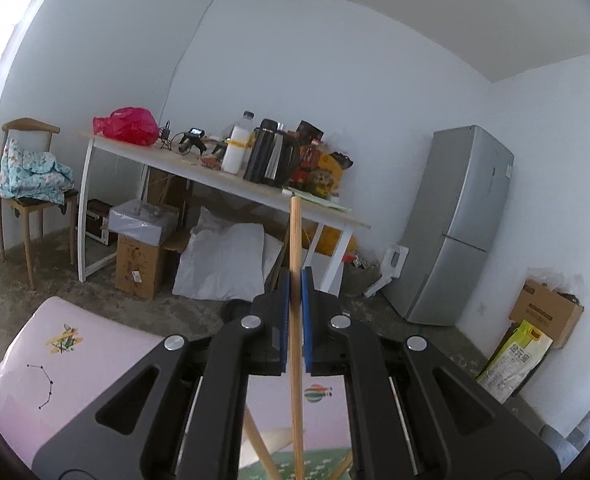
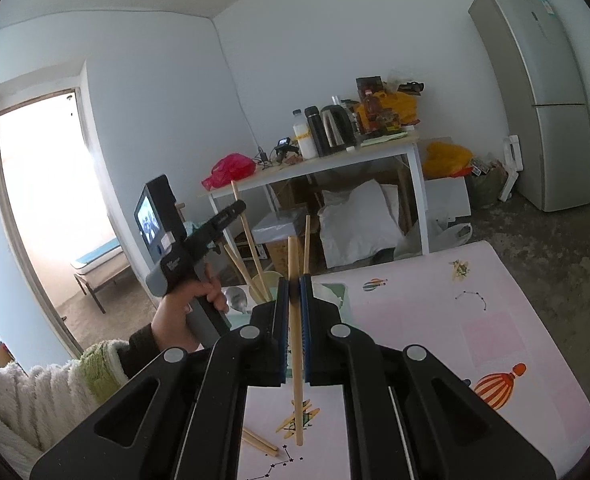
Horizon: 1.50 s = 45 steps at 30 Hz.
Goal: Organize utensils
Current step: 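Drop the chopstick into the holder with the left gripper while the right gripper grasps another chopstick, then lower the held chopstick into the holder and open the right gripper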
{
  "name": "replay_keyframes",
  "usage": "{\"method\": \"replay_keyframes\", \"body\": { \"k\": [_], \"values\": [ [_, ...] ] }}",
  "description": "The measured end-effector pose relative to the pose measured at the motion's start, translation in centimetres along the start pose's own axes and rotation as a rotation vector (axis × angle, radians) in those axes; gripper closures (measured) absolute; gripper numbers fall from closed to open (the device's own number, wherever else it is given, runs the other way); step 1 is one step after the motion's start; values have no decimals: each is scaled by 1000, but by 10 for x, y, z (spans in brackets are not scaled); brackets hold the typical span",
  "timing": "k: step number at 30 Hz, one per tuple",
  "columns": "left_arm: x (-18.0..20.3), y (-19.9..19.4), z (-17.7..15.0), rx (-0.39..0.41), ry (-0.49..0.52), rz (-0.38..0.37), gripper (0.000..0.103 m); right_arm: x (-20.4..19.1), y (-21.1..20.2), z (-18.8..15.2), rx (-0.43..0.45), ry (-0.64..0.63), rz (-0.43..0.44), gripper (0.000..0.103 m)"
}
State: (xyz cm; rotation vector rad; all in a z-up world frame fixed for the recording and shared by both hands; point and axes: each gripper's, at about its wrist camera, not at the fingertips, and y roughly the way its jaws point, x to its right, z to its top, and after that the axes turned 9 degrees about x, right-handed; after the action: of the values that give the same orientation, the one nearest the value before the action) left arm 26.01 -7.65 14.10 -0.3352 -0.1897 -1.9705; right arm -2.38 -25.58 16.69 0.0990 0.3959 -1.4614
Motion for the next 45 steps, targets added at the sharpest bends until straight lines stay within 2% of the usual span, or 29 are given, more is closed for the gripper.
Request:
{"method": "replay_keyframes", "body": {
  "k": [4, 8, 12, 19, 24, 32, 36, 40, 45],
  "values": [
    [0, -14, -1, -22, 8, -27, 98, -1, -1, 0, 1, 6, -4, 97],
    [-1, -36, 2, -47, 7, -52, 76, -1, -2, 2, 9, 13, 2, 97],
    [-7, -64, 8, -61, 11, -64, 58, -2, -2, 6, 17, 12, 10, 97],
    [-24, -113, 10, -127, 32, -73, 40, -10, 2, 17, 41, -18, 26, 97],
    [-35, -141, -4, -202, 93, -49, 25, -19, 11, 35, 75, -55, 51, 97],
    [-51, -174, -49, -352, 166, 30, 14, -36, 39, 73, 149, -80, 92, 97],
    [-58, -190, -62, -339, 182, 133, 8, -42, 64, 88, 177, -92, 88, 97],
    [-65, -199, -66, -354, 165, 157, 8, -45, 91, 90, 168, -85, 84, 97],
    [-71, -204, -70, -377, 176, 192, 8, -47, 127, 77, 115, -88, 66, 97]
  ]
}}
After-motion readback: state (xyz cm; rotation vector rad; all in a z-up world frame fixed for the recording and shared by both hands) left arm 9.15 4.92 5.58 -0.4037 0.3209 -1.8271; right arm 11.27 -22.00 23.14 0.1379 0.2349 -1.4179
